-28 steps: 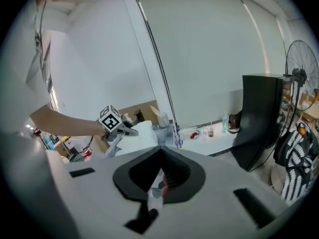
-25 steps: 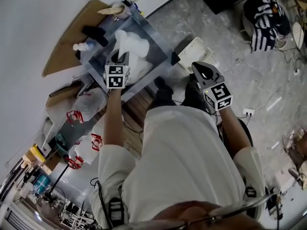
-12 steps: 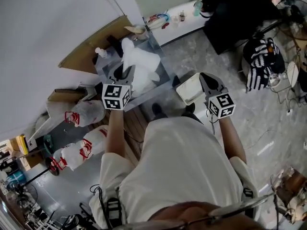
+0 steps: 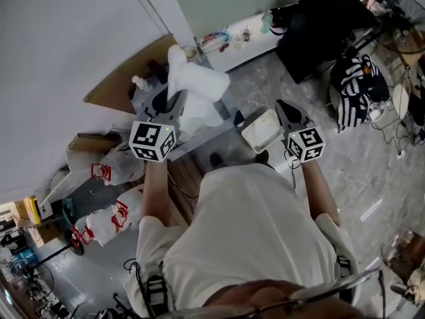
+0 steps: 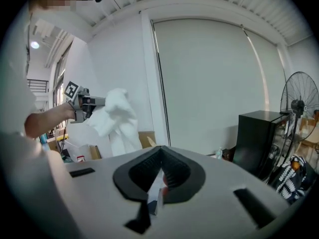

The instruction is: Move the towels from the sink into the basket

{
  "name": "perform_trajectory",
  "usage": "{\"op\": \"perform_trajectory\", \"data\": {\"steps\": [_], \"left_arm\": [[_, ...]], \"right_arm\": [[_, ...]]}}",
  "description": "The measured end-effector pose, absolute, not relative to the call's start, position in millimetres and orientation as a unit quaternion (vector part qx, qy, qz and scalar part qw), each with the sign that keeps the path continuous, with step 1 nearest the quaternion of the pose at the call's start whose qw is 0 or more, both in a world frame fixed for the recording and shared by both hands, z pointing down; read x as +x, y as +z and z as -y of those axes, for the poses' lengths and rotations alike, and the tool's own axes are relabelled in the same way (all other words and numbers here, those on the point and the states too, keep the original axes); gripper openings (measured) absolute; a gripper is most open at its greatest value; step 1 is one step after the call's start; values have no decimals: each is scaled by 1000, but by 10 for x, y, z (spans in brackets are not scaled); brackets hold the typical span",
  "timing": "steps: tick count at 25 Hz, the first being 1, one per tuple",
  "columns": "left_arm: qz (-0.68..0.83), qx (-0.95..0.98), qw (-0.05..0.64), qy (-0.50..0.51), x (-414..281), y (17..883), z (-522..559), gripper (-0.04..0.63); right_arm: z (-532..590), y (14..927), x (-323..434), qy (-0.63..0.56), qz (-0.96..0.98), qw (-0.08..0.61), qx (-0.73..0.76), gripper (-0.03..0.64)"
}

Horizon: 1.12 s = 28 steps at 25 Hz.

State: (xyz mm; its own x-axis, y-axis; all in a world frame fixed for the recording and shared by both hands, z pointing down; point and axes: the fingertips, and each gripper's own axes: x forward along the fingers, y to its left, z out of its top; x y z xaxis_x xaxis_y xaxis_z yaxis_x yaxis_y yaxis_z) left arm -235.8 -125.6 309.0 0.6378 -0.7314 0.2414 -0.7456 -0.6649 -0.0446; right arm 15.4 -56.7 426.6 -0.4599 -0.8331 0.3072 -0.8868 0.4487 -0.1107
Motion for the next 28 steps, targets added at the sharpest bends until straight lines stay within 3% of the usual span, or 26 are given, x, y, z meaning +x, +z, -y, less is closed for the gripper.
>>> {"op": "perform_trajectory", "data": {"steps": [15, 22, 28], "left_arm": [[161, 984, 12, 80, -1, 2720, 690, 101], [121, 986, 36, 111, 732, 3124, 542, 101], [103, 979, 68, 162, 1162, 3985, 362, 101]], "right_arm": [[-383, 4252, 1527, 154, 736, 80, 654, -5], [-830, 4394, 2194, 176, 693, 75, 695, -5], [-986, 4858, 2498, 213, 675, 82, 701, -5]]}}
